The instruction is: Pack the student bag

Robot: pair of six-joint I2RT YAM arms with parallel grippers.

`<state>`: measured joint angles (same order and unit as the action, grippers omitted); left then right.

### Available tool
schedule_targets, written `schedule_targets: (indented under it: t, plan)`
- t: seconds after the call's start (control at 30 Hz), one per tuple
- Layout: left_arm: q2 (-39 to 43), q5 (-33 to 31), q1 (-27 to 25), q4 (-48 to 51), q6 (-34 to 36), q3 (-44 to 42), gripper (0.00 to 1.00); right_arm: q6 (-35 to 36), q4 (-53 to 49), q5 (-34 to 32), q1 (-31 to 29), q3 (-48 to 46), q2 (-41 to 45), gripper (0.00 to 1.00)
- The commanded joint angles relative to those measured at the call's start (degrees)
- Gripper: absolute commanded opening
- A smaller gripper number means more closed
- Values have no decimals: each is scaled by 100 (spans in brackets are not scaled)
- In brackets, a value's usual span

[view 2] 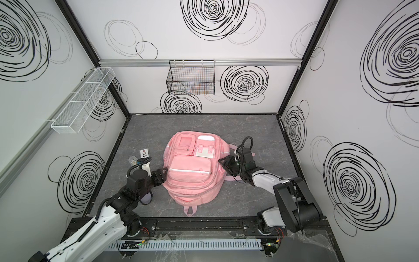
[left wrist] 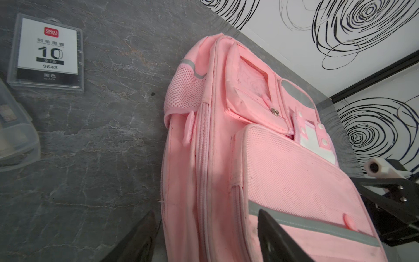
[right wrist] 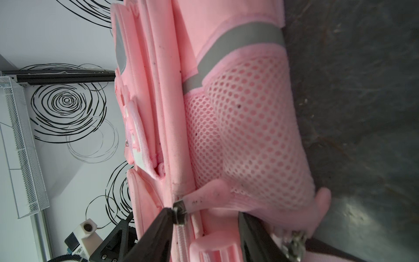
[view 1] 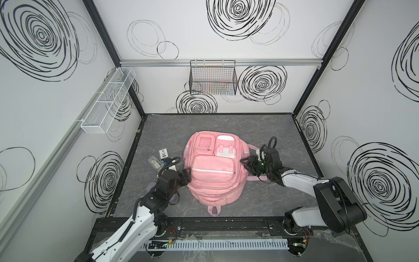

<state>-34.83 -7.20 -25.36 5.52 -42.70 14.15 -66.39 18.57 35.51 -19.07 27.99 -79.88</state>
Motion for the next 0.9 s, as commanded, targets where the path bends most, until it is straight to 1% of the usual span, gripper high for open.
schedule_targets:
  t: [0.0, 0.1, 0.23, 0.43, 0.73, 0.87]
  plan:
    - [-1, 107, 37, -386, -233, -146, 73, -177, 484, -158, 19, 238, -84, 48]
    - [-88, 123, 39, -537, -308, -273, 72, -212, 522, -173, 19, 285, -76, 44]
    - [-228, 144, 32, -723, -336, -397, 72, -105, 303, -240, 36, 388, 13, 42]
    - [-348, 149, 32, -890, -309, -449, 73, 128, -144, -406, 42, 582, 179, 45]
    - [-376, 144, 38, -899, -239, -456, 72, 56, 80, -305, 68, 593, -99, 46]
    - [-315, 123, 34, -883, -238, -475, 72, 25, 29, -363, 17, 528, 10, 46]
